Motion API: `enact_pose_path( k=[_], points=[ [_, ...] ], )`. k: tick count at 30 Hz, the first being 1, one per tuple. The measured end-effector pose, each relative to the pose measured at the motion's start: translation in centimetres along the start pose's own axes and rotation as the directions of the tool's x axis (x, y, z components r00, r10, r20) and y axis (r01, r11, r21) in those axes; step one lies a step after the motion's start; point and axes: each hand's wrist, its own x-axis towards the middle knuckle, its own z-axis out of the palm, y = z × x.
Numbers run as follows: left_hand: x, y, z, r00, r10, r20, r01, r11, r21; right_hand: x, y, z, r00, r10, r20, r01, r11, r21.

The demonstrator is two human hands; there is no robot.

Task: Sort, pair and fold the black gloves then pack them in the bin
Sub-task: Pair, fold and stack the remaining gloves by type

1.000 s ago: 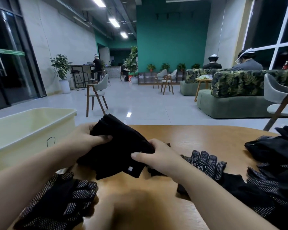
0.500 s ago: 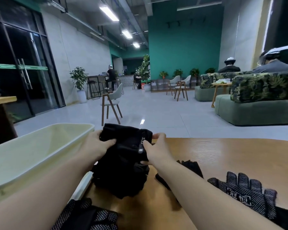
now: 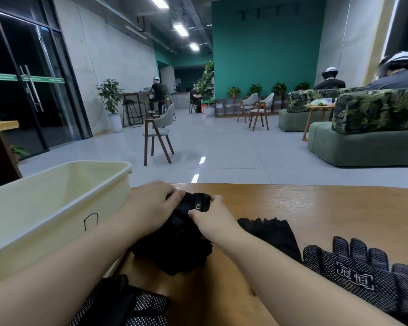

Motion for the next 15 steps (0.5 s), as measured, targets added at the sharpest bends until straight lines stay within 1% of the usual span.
enact_pose_path(
  k=[1,2,3,4,5,6,7,8,10,12,15],
  points=[
    [-0.1,0.2,0.5,0.993,-0.031,0.117,0.028,0.999,0.02,-0.2,0.3,0.1,0.997,-0.078,-0.026,0.074,0.988,-0.139],
    [0.1,0.1,1.2,0.972,-0.068,0.224,0.054,0.996,0.065,-0.5,0.6,0.1,0.981,-0.186,-0.049,0.159,0.93,-0.331],
    [0.2,-0.3,2.2,0.946,-0.098,0.309,0.058,0.989,0.138,-0.7,1.0,0.2,0.953,-0.301,-0.041,0.237,0.821,-0.519],
    [0.2,-0.9,3.1,0.914,-0.126,0.384,0.043,0.975,0.218,-0.9,1.5,0.3,0.919,-0.395,0.005,0.304,0.7,-0.646],
    [0.1,-1.5,4.0,0.89,-0.137,0.435,0.019,0.964,0.266,-0.9,2.1,0.5,0.898,-0.432,0.082,0.357,0.605,-0.712],
    [-0.1,-1.9,4.6,0.873,-0.14,0.467,0.005,0.96,0.28,-0.7,2.8,0.8,0.895,-0.416,0.163,0.393,0.559,-0.73],
    [-0.3,-2.3,5.0,0.862,-0.142,0.486,0.004,0.962,0.274,-0.7,3.3,1.0,0.904,-0.364,0.225,0.405,0.558,-0.724],
    [-0.6,-2.4,5.2,0.857,-0.148,0.494,0.015,0.965,0.262,-0.6,3.8,1.1,0.913,-0.31,0.265,0.402,0.58,-0.708],
    [-1.3,-2.5,5.2,0.868,-0.135,0.478,0.024,0.973,0.23,-0.6,4.1,0.9,0.921,-0.255,0.296,0.39,0.616,-0.685],
    [-1.9,-2.5,5.1,0.896,-0.098,0.433,0.015,0.981,0.192,-0.8,4.0,0.6,0.924,-0.221,0.312,0.379,0.636,-0.672],
    [-2.5,-2.7,4.7,0.943,-0.041,0.331,-0.004,0.991,0.133,-1.9,4.0,-0.4,0.923,-0.223,0.314,0.381,0.649,-0.659]
  ],
)
